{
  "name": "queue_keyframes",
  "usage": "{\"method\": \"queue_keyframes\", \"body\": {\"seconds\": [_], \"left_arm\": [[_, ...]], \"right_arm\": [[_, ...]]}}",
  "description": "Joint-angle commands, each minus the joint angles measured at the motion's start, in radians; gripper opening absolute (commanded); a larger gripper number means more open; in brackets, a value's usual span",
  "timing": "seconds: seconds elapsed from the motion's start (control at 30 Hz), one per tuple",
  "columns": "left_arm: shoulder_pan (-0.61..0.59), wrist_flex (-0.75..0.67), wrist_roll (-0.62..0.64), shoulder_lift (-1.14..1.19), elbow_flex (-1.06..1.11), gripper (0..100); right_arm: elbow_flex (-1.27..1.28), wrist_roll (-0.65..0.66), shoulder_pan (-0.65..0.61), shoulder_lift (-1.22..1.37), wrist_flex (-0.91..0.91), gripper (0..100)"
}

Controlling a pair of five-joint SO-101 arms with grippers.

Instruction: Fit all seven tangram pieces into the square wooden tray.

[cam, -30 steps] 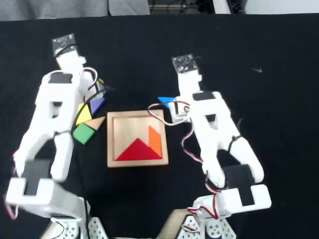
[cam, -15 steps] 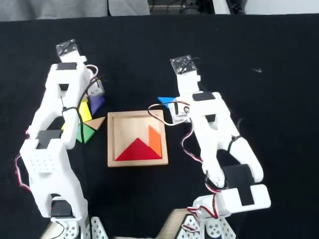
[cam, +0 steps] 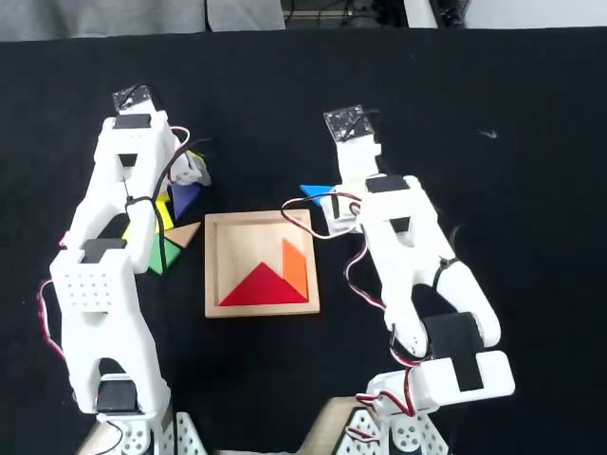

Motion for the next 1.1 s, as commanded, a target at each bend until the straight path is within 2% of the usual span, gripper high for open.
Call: {"method": "queue_keyframes", "body": {"seconds": [0.0,0.2,0.37,0.7,0.8,0.93,1.0,1.07], "left_arm": [[-0.001,0.054,-0.074,-0.006,-0.062,27],[0.005,0.055,-0.121,-0.006,-0.062,26],[0.002,0.02,-0.14,-0.006,-0.056,16],[0.01,0.021,-0.132,-0.006,-0.062,17],[0.008,0.037,-0.092,-0.025,-0.065,18],[-0.013,0.143,-0.146,-0.138,-0.242,22],[-0.041,0.109,-0.189,-0.161,-0.335,25],[-0.076,0.008,-0.224,-0.15,-0.407,24]], "right_arm": [[-0.004,0.011,0.009,-0.053,-0.018,20.8],[-0.004,0.011,0.009,-0.053,-0.018,20.8],[-0.004,0.011,0.009,-0.053,-0.018,20.8],[-0.004,0.011,0.009,-0.053,-0.018,20.8],[-0.004,0.012,0.009,-0.053,-0.018,20.8],[-0.005,0.012,0.008,-0.053,-0.02,20.8],[-0.005,0.012,0.008,-0.053,-0.02,20.8],[-0.005,0.012,0.008,-0.053,-0.02,20.8]]}}
